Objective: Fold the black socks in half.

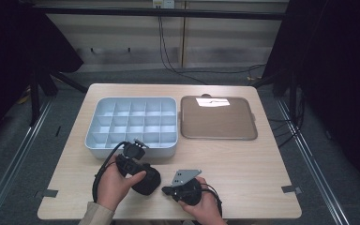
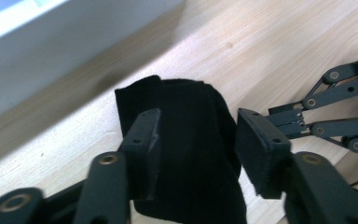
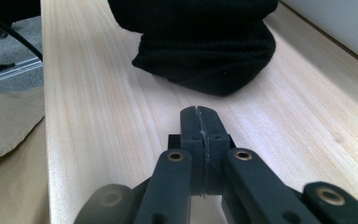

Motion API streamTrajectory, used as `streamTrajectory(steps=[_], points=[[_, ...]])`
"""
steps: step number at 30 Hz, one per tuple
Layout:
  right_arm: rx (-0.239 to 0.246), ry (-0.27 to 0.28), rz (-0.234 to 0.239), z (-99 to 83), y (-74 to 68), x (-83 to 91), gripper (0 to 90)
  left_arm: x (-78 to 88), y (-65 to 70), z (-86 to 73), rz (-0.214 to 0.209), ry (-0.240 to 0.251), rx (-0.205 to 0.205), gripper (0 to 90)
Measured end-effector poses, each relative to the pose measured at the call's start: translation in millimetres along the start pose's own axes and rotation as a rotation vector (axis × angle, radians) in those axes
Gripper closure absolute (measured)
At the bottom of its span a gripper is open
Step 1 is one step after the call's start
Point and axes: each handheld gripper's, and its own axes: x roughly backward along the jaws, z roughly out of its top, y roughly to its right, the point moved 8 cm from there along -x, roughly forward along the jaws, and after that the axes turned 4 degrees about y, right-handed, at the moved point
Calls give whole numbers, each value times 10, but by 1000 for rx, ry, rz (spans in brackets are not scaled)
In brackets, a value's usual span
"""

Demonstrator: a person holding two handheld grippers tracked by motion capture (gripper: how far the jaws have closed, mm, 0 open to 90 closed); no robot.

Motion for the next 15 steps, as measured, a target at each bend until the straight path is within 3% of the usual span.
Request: streamTrajectory(steps=[7,15], points=[[-4,1,-5,-1,13,4,888,44,-75,18,25,18,-7,392],[-4,-2,-3,-4,12,6,888,50,-254,-64,39,17,41,369]])
